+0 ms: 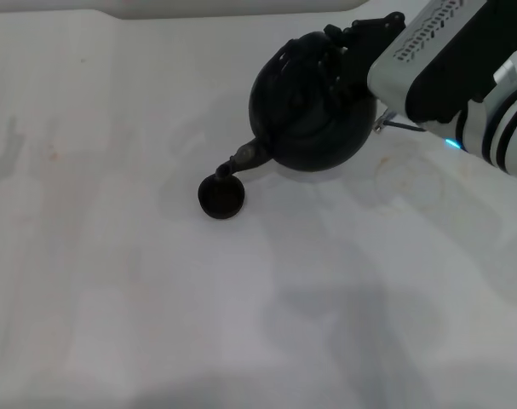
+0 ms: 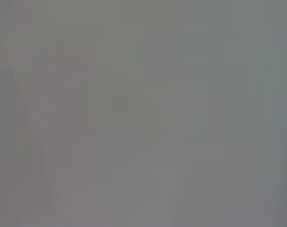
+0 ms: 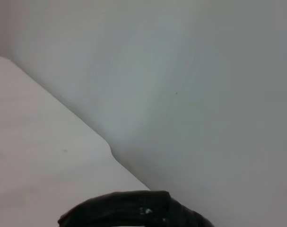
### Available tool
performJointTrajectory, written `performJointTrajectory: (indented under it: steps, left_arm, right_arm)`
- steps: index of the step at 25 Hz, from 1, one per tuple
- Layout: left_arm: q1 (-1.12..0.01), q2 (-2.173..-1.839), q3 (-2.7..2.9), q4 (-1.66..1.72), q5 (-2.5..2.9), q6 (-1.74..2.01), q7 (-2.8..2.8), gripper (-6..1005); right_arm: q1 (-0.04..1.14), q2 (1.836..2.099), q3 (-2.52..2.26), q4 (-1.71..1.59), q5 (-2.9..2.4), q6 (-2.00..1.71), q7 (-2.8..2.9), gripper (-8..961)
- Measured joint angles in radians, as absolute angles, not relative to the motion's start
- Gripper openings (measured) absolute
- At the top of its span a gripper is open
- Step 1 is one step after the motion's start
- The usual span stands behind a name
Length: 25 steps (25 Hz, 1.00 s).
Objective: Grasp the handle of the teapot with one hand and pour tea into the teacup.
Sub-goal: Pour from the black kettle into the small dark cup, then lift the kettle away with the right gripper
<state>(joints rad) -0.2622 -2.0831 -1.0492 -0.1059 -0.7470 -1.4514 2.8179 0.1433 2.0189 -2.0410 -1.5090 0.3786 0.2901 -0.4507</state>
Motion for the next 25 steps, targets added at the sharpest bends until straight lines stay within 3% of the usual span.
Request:
performJointTrajectory:
  steps: [25]
  left_arm:
    - [-0.262,-2.083,-1.051,-0.107,-0.747,-1.449,2.817,890]
  right_arm:
    - [0.120,2.022,-2.088,-1.509,0.287,0.211,-0.448,157]
